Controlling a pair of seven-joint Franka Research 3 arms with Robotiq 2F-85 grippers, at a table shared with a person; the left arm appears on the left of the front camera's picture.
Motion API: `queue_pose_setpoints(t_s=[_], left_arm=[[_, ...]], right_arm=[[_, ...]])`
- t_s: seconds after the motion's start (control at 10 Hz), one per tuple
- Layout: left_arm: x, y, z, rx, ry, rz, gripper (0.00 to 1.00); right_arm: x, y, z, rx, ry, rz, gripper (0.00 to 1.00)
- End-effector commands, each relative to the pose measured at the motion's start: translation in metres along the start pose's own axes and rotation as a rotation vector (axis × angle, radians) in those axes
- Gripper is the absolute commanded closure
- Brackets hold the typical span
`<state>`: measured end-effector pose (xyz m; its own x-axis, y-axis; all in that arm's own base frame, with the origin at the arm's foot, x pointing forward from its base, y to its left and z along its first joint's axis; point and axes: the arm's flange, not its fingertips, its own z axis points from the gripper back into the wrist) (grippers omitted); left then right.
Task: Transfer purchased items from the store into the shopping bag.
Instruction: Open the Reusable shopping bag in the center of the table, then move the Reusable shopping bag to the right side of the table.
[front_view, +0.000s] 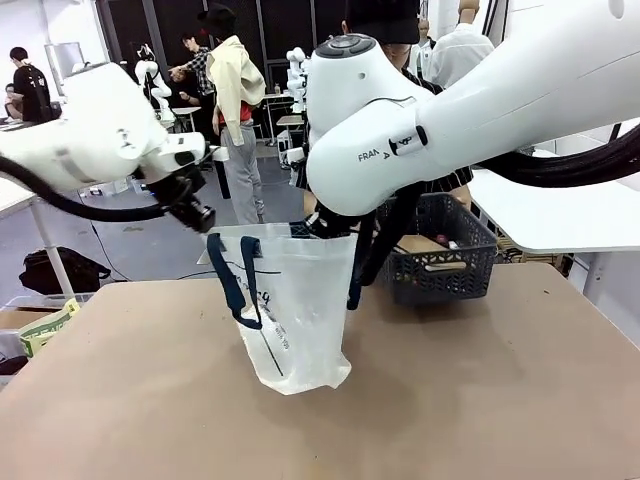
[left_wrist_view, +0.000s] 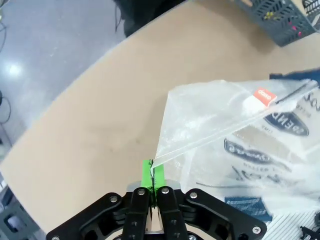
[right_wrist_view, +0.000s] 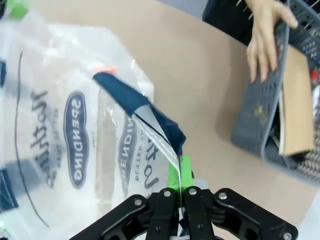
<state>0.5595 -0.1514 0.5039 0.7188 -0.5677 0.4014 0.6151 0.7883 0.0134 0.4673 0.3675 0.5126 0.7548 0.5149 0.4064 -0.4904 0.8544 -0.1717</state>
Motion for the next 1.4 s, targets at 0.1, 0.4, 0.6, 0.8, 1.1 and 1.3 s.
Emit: queue_pose_setpoints(t_s=[0.1, 0.4, 0.6, 0.8, 1.1, 1.3], left_arm=[[-0.07, 0.031, 0.018, 0.09, -0.029, 0.066, 1.0], [-0.031, 0.03, 0.011, 0.063, -0.064, -0.036, 1.0], [0.009, 0.039, 0.012, 0.082, -0.056, -0.07, 1.0], [0.043, 0.048, 0.01, 0.074, -0.021, -0.125, 1.0], [0.008, 0.024, 0.008, 0.06, -0.066, -0.066, 1.0], [0.008, 0.024, 0.008, 0.06, -0.066, -0.066, 1.0]], right_arm=[[-0.003, 0.0, -0.003, -0.093, 0.043, -0.014, 1.0], [0.002, 0.046, 0.003, -0.089, 0.027, 0.095, 1.0], [-0.001, 0.068, 0.001, -0.128, 0.034, 0.076, 1.0], [-0.004, 0.061, 0.005, -0.062, 0.003, 0.103, 1.0], [-0.004, 0.061, 0.005, -0.062, 0.003, 0.103, 1.0], [-0.004, 0.061, 0.005, -0.062, 0.003, 0.103, 1.0]])
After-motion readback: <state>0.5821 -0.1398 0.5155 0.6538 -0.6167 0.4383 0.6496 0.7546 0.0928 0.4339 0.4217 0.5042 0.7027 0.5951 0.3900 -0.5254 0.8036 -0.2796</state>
